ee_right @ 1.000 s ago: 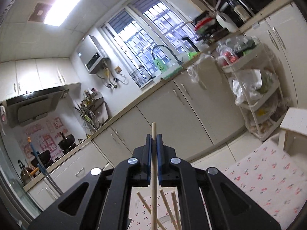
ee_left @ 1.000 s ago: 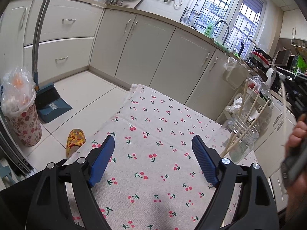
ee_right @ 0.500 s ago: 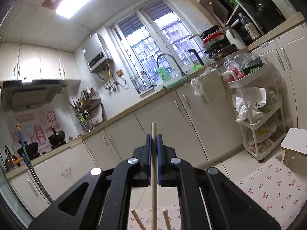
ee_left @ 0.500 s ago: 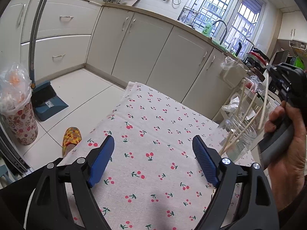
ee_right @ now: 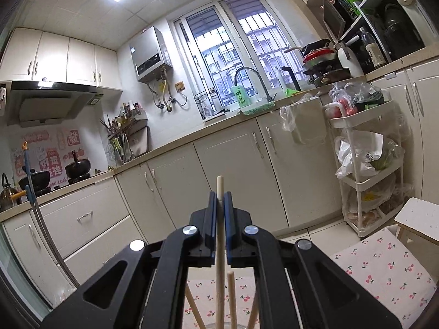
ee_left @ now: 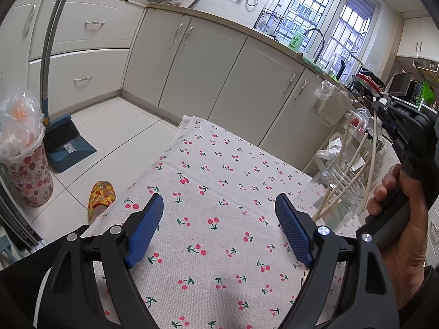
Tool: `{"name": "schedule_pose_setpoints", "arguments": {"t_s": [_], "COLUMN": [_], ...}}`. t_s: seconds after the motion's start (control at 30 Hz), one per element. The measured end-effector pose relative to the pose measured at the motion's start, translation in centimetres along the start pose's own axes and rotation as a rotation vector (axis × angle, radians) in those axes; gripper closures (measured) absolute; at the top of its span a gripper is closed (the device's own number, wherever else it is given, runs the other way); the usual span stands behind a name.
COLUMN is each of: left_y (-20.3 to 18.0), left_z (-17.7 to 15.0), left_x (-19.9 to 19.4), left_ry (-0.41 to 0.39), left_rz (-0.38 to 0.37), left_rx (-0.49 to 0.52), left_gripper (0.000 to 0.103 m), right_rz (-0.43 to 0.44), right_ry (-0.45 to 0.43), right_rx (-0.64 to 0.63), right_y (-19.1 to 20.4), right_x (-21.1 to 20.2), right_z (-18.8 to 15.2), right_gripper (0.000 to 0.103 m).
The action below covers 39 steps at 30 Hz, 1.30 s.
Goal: Organize utensils
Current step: 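Carry the right chopstick up over the glass jar opening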
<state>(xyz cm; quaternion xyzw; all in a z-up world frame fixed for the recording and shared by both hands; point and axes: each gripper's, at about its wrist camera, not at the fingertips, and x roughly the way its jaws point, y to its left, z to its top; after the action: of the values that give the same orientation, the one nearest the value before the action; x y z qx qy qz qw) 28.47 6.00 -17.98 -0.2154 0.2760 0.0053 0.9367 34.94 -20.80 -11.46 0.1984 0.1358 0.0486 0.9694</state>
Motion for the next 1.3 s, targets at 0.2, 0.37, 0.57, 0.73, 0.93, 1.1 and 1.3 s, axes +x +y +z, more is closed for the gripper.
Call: {"name": "schedule_pose_setpoints", "arguments": {"t_s": [0.2,0.37,0.57,0.73,0.93,1.1,1.3], "left_y": [-0.1,-0.2,-0.3,-0.4,-0.1,-0.2,-0.2], "left_z": [0.0,-0.2,-0.3,-0.4,-0.2,-0.3,-0.2], "left_x": [0.0,0.1,0.2,0.2,0.2,0.1,0.1], "left_ry": [0.001,0.003,0.005,0.004,0.006,0.007,0.009], "left_rz": [0.000,-0.001,-0.002,-0.008,-0.010,-0.008,-0.003], "left_rx": [-0.001,0.002,0.002,-0.003,-0.004,-0.003,-0.001], "left_gripper": [0.023,0.023,0.023,0.023,0.023,0.023,0.023], "right_rz": [0.010,0.023,0.000,-0.013,0.003,0.023,0.041], "right_ry": [0.009,-0.028,-0.048,0.031,0.055,0.107,0.199], "right_rx": [0.026,0.076,0.021,0.006,-0.004,-0.079,-0.162], "right_y": [-0.6,-0.5,1.4,1.5,1.3,1.8,2.3], "right_x": [-0.7,-1.0,0.7,1.7,0.1,-1.1,-1.5], "right_z": [-0.2,0.9,1.9,0.6,-0.3,-1.8,-3.5], "right_gripper": [0.097,0.097,0.097,0.096,0.096,0.096,0.096]}}
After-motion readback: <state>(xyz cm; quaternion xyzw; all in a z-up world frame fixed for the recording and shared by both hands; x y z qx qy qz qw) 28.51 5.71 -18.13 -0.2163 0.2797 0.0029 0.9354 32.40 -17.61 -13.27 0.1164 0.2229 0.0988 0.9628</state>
